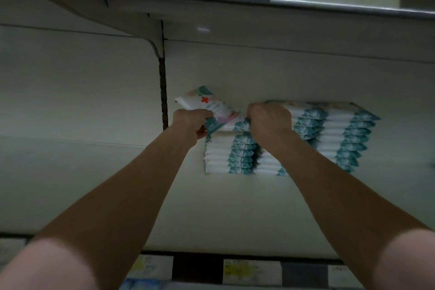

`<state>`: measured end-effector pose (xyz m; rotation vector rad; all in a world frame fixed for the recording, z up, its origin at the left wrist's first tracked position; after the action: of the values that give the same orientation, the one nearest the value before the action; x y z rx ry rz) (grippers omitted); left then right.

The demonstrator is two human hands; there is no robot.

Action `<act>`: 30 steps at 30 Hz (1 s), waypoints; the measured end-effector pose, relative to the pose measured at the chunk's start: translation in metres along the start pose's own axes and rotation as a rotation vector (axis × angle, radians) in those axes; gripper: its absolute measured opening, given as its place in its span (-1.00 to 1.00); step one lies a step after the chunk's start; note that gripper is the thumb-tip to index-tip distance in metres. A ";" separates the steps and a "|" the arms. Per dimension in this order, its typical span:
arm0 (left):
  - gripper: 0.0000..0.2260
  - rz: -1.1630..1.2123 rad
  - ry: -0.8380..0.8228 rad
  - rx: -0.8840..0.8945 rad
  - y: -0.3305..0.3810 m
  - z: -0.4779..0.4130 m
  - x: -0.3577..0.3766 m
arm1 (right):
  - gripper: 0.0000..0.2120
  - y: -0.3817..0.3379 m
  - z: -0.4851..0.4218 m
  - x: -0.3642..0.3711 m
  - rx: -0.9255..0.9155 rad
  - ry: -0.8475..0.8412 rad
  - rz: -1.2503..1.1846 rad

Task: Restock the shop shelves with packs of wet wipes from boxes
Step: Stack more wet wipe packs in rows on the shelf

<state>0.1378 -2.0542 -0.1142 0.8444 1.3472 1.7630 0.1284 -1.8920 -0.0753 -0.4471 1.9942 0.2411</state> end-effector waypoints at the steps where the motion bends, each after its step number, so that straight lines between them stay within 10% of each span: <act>1: -0.83 -0.025 0.012 -0.001 -0.002 -0.003 0.000 | -0.78 0.000 -0.002 0.003 -0.012 -0.019 -0.008; 23: -0.88 0.028 -0.042 0.011 -0.005 -0.017 0.004 | -0.72 -0.004 -0.022 0.031 -0.045 -0.245 -0.136; 30: -0.87 0.302 -0.185 -0.024 -0.001 -0.001 0.020 | -0.82 -0.005 -0.027 0.014 0.311 -0.281 -1.059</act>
<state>0.1272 -2.0371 -0.1145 1.2176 1.1204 1.8676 0.1026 -1.9088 -0.0758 -1.1105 1.2684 -0.6238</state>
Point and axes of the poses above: each hand's wrist, its own z-axis away from the middle knuckle, its own x-axis out of the palm, y = z × x, the point moved 3 cm from there along -z, towards the middle knuckle, and after that the axes turned 7 degrees about -z, right-handed, at the moved point
